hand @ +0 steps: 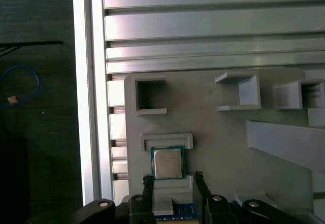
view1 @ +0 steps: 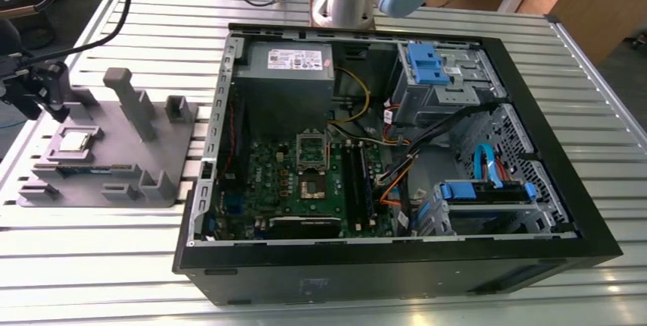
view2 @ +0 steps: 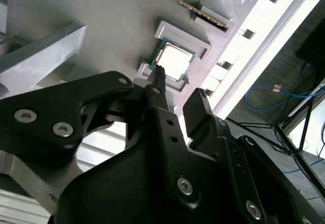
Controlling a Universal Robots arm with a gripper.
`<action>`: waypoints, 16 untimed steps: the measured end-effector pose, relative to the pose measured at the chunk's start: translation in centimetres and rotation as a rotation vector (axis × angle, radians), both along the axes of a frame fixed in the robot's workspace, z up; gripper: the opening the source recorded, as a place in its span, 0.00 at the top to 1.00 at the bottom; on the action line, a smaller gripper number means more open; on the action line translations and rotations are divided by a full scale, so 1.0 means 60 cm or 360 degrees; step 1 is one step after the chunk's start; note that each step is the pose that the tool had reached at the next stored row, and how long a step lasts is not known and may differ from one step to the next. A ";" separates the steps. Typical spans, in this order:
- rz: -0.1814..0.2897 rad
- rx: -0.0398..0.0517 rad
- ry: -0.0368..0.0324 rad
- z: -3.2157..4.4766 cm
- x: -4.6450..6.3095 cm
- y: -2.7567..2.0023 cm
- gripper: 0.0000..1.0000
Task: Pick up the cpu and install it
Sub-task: 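Pick up the cpu and move it towards the insertion slot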
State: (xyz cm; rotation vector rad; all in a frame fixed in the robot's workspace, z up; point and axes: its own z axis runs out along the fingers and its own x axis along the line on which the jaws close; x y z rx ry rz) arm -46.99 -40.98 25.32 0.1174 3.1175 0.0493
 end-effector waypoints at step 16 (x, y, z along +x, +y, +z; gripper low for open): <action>0.0000 0.0000 0.0000 -0.006 0.000 0.0000 0.53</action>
